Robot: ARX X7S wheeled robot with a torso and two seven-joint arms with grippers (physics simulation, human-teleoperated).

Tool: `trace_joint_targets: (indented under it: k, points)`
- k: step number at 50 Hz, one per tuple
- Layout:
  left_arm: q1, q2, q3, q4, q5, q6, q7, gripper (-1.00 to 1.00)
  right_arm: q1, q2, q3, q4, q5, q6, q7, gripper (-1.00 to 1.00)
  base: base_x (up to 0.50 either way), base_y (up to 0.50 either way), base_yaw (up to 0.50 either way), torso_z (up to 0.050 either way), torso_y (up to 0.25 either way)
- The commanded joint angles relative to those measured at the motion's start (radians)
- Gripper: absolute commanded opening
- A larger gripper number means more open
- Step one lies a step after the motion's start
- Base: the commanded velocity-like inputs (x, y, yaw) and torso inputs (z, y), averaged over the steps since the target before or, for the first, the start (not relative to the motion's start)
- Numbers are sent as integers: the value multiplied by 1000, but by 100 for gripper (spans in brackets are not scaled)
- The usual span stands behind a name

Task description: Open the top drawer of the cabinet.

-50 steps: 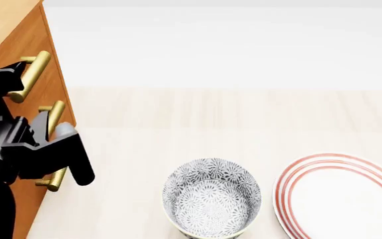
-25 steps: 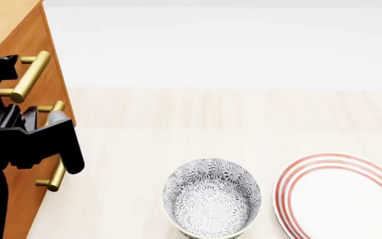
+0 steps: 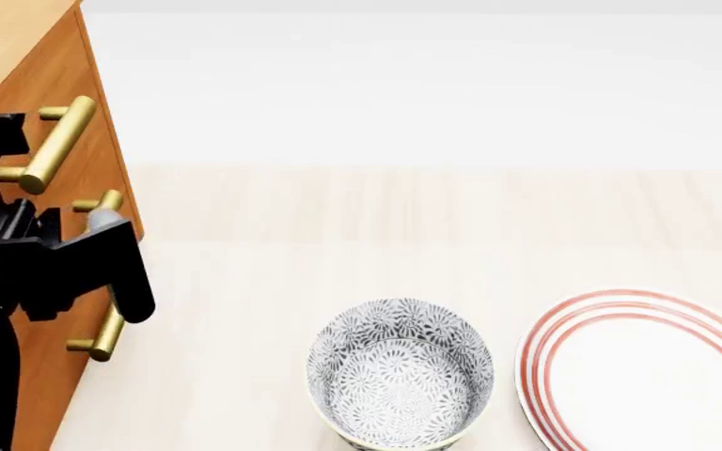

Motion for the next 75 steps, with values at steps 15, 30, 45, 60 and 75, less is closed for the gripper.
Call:
trace_joint_targets:
  k: [15,30,45,60,75]
  points:
    - [-3,66,-32,-129,-15,66,-39,100,3,-12,12,10,-4,-8,-19,100,0,0,0,0,0]
    - [0,75,-39,-158,-21,84,-84,-100,7,-11,7,21,6,-9,-20,100,0,0,0,0,0]
    - [-3,85,-18,-153,-7,88,-84,-100,10,-8,1,22,22,7,-18,100,0,0,0,0,0]
    - [3,151,28,-161,5,106,-85,-100,19,-5,3,30,32,4,-13,100,4,0,-3,0,0]
    - [0,229,79,-168,19,120,-78,-100,21,0,-4,30,44,8,-16,100,3,0,-3,0,0]
